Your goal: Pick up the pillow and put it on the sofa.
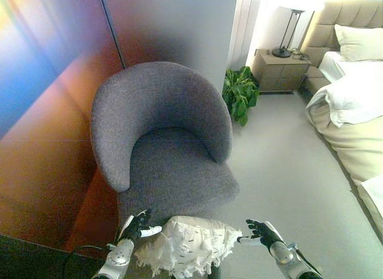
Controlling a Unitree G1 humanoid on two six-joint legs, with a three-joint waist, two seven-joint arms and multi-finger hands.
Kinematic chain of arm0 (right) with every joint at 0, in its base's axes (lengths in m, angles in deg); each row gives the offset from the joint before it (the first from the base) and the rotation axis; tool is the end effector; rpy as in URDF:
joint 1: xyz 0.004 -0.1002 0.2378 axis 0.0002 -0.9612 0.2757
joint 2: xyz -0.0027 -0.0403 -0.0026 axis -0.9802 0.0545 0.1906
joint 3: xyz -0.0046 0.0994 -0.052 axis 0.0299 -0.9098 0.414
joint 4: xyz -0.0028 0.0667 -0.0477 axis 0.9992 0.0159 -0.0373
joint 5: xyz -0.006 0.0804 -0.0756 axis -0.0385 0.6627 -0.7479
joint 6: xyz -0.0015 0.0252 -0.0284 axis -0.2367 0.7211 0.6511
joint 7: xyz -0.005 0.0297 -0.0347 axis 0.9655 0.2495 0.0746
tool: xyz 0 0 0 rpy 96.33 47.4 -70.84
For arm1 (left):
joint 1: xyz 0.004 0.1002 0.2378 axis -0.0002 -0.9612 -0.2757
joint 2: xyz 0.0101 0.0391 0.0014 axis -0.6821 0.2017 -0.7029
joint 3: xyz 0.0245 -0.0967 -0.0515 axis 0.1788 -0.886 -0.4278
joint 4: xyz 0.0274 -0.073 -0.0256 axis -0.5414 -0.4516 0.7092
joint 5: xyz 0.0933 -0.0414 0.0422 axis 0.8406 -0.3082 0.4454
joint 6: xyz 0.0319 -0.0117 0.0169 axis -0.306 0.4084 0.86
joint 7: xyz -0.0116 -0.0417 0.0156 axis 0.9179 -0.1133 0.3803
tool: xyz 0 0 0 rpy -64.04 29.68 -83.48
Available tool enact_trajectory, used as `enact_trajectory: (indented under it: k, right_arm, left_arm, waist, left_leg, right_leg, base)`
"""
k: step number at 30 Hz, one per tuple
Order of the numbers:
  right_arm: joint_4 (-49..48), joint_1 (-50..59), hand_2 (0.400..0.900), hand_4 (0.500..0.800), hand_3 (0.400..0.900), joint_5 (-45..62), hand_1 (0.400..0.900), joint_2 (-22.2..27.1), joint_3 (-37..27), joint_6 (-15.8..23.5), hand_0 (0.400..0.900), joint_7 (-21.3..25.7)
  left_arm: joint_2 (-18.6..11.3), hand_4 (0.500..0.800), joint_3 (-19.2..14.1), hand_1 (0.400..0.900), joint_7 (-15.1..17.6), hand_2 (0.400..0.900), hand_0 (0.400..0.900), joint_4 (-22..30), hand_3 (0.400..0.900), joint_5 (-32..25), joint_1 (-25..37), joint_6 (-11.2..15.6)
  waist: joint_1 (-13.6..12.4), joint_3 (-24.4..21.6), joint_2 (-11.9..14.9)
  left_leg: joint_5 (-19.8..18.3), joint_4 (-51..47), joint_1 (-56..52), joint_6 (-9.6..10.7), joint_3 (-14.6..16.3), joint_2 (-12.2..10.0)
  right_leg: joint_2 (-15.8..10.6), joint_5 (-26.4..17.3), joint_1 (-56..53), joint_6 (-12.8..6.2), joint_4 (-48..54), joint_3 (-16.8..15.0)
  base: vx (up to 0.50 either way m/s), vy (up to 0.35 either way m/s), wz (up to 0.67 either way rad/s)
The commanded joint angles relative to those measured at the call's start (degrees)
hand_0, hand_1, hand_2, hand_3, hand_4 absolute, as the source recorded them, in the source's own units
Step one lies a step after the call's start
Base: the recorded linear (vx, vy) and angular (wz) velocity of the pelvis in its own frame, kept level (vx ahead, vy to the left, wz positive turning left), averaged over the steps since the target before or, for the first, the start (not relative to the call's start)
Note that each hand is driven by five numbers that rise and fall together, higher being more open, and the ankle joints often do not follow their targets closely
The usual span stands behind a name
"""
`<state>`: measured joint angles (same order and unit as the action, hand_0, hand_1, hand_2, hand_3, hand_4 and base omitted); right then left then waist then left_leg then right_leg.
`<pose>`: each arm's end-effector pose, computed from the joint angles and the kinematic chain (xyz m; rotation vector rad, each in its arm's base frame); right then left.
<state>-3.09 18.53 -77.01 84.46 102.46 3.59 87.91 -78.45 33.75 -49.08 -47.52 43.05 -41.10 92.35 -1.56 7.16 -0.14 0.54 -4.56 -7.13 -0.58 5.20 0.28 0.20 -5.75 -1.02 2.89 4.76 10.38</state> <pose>0.1442 -0.2281 -0.1075 -0.5707 0.8578 0.1346 0.1467 0.2240 -0.1034 0.3477 0.7296 -0.0239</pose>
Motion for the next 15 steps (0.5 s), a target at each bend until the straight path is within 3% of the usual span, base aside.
enact_trajectory:
  k: [1,15]
  right_arm:
    - [-2.0,3.32,0.9,0.8,0.9,-0.6,0.9,1.61,1.68,1.66,0.9,1.8]
    - [-2.13,7.55,0.9,0.8,0.9,0.37,0.9,1.68,3.1,1.38,0.9,3.69]
  left_arm:
    - [-1.45,0.8,-0.25,0.9,0.17,0.9,0.9,-2.46,0.9,2.57,4.09,1.95]
    - [-1.13,0.8,1.26,0.9,-1.3,0.9,0.9,-4.51,0.9,0.36,7.44,1.12]
  waist:
    - [1.99,-1.07,1.28]
    - [3.42,2.93,1.13]
  left_leg:
    - [-2.03,2.52,3.11,0.97,0.55,-1.44]
    - [-3.16,4.77,5.83,0.47,1.81,-1.23]
  right_leg:
    - [-6.26,5.43,-0.92,-9.35,-4.84,-2.93]
    - [-7.04,4.36,2.91,-9.86,-5.44,-5.54]
  base:
    - [0.05,-0.01,-0.1]
    - [-0.02,-0.004,-0.08]
